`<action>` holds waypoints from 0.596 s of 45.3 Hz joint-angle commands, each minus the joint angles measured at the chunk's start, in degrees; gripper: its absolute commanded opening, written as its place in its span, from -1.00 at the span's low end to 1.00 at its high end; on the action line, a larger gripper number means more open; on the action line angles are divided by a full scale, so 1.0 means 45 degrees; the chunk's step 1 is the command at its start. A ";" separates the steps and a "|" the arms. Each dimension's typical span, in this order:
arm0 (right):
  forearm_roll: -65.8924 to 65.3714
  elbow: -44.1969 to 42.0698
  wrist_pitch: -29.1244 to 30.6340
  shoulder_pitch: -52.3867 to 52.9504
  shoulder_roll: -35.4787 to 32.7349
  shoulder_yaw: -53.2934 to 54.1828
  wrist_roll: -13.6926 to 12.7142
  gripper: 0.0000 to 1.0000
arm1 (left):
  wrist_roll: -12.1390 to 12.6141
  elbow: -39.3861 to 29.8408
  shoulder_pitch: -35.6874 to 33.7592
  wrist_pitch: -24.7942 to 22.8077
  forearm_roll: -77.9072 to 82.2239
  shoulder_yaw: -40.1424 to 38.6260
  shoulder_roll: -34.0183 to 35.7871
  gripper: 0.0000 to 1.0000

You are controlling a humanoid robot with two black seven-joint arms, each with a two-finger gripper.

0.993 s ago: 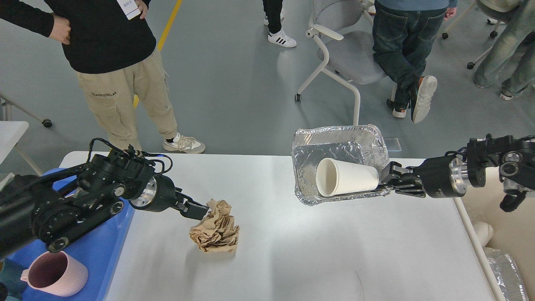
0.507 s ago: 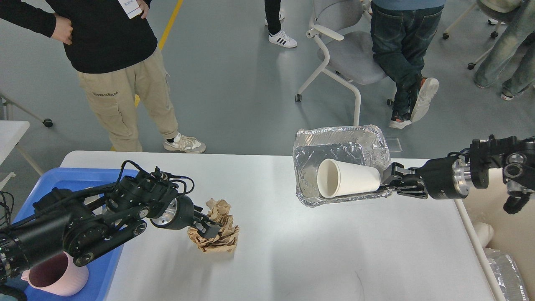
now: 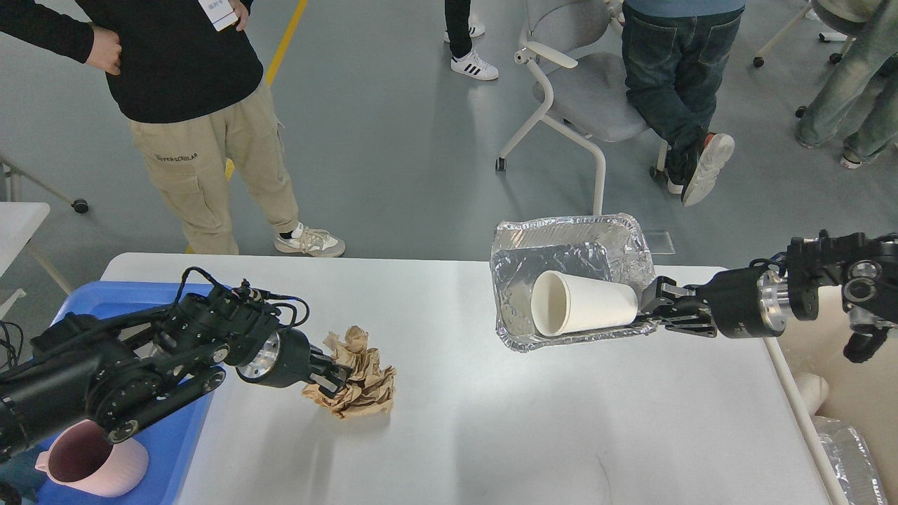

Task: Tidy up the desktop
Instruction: 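Grasp the crumpled brown paper bag with the left gripper, then lift the paper bag and carry it over the foil tray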

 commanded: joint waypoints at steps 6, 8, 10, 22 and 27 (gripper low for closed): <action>-0.0021 -0.0157 -0.0049 -0.0115 0.0128 -0.0178 0.0000 -1.00 | -0.0764 -0.2249 0.0961 0.0134 -0.1589 -0.1493 0.3714 -1.00; -0.0021 -0.0176 -0.0049 -0.0096 0.0148 -0.0178 0.0000 -1.00 | -0.0901 -0.2737 0.1157 0.0309 -0.1843 -0.1571 0.4398 -1.00; -0.0021 -0.0196 -0.0069 -0.0096 0.0148 -0.0178 0.0000 -1.00 | -0.1018 -0.3147 0.1468 0.0660 -0.2174 -0.1766 0.5062 -1.00; -0.0021 -0.0176 -0.0069 -0.0076 0.0246 -0.0197 -0.0020 -1.00 | -0.1253 -0.3911 0.3969 0.2185 -0.5299 -0.4030 0.7740 -0.96; -0.0021 -0.0156 -0.0069 -0.0076 0.0245 -0.0217 -0.0020 -1.00 | -0.1292 -0.4126 0.4439 0.2400 -0.5984 -0.4929 0.8210 -0.96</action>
